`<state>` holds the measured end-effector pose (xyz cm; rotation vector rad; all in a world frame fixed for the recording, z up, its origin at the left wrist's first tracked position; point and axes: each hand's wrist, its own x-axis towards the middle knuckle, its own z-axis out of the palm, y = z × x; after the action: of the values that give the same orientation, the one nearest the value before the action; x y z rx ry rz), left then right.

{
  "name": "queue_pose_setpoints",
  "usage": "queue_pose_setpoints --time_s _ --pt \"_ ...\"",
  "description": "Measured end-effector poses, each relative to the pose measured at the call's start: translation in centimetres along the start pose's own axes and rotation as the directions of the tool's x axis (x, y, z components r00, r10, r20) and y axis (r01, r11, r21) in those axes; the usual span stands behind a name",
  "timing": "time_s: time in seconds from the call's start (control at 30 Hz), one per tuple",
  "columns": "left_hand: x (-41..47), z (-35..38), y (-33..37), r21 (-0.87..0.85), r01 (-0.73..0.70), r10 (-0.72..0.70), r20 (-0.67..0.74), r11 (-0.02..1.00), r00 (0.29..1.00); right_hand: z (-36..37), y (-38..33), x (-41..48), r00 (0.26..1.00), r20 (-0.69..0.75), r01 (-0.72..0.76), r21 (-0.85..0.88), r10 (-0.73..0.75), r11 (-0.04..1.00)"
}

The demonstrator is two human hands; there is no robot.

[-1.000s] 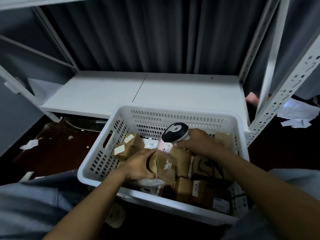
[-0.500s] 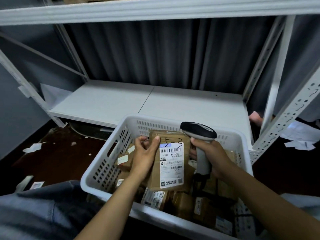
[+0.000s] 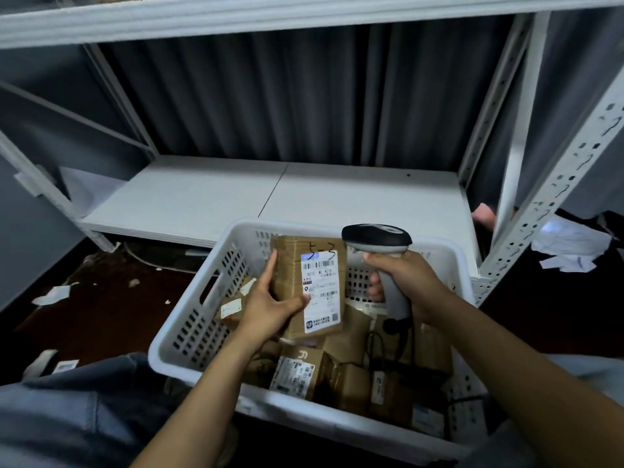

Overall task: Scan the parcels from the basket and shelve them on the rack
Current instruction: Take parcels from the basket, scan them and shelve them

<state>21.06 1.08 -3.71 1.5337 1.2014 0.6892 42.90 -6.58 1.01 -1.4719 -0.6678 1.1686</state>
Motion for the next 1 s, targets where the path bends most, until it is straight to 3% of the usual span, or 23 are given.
queue_pose_setpoints --time_s 0.13,0.4,0.77,1.0 --pt "0.4 -0.5 -0.8 0.044 0.04 -0.035 -0.118 0.998 0.992 0.0 -0.4 -0.6 0.996 0.076 -0.027 -0.129 0.038 0.991" --pt "1.0 -0.9 -1.7 -0.013 0.084 -0.085 -0.133 0.996 0.987 -0.3 -0.9 -0.8 0.993 0.111 -0.006 -0.198 0.029 0.98" --pt "0.9 -0.6 -1.4 0.027 0.069 -0.065 -0.128 0.997 0.99 -0.3 -0.9 -0.6 0.995 0.096 0.011 -0.213 0.01 0.977" --pt "0.4 -0.7 0.5 -0.057 0.051 -0.06 -0.172 0.997 0.983 -0.2 -1.4 -1.2 0.995 0.099 0.047 -0.164 -0.031 0.985"
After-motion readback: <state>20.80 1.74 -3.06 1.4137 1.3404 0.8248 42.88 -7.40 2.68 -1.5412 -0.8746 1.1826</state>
